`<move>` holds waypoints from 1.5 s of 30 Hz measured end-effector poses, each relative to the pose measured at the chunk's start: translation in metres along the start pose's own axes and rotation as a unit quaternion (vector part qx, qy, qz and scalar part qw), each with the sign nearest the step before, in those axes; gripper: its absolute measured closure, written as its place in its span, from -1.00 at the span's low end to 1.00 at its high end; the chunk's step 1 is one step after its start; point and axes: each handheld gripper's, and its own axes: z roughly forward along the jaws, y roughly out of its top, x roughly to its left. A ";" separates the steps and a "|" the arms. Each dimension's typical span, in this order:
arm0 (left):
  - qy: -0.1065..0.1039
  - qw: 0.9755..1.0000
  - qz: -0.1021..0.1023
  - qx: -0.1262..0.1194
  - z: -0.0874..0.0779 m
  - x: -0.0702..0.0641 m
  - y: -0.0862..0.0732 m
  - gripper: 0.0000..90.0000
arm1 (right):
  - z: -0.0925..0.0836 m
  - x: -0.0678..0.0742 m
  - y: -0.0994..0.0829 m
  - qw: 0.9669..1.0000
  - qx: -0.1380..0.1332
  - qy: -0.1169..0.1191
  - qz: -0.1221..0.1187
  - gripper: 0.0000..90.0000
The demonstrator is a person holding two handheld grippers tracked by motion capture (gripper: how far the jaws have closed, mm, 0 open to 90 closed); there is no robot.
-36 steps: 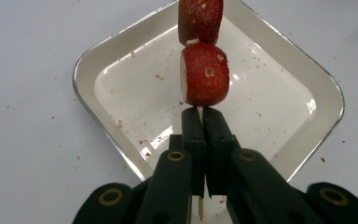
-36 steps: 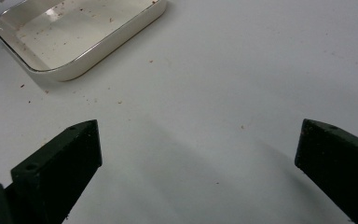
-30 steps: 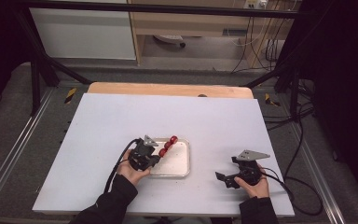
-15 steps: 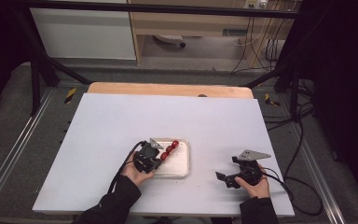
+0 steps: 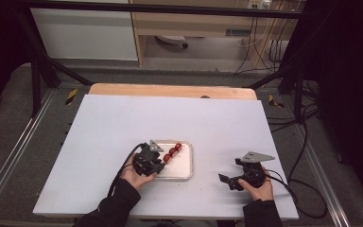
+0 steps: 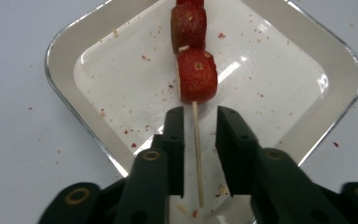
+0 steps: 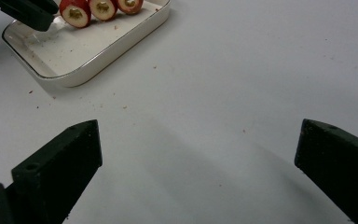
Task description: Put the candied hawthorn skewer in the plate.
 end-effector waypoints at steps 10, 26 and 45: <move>-0.023 0.998 0.019 -0.050 -0.027 0.014 -0.012 -0.29 | 0.000 0.000 0.000 1.000 0.000 0.000 0.002 -0.98; -0.019 0.996 -0.018 -0.080 -0.056 0.057 -0.066 -0.81 | 0.001 0.000 -0.001 1.000 0.007 -0.003 0.003 -0.99; 0.006 0.992 -0.045 -0.114 -0.070 0.083 -0.127 -0.82 | 0.003 0.002 -0.003 1.000 0.025 -0.002 0.009 -0.99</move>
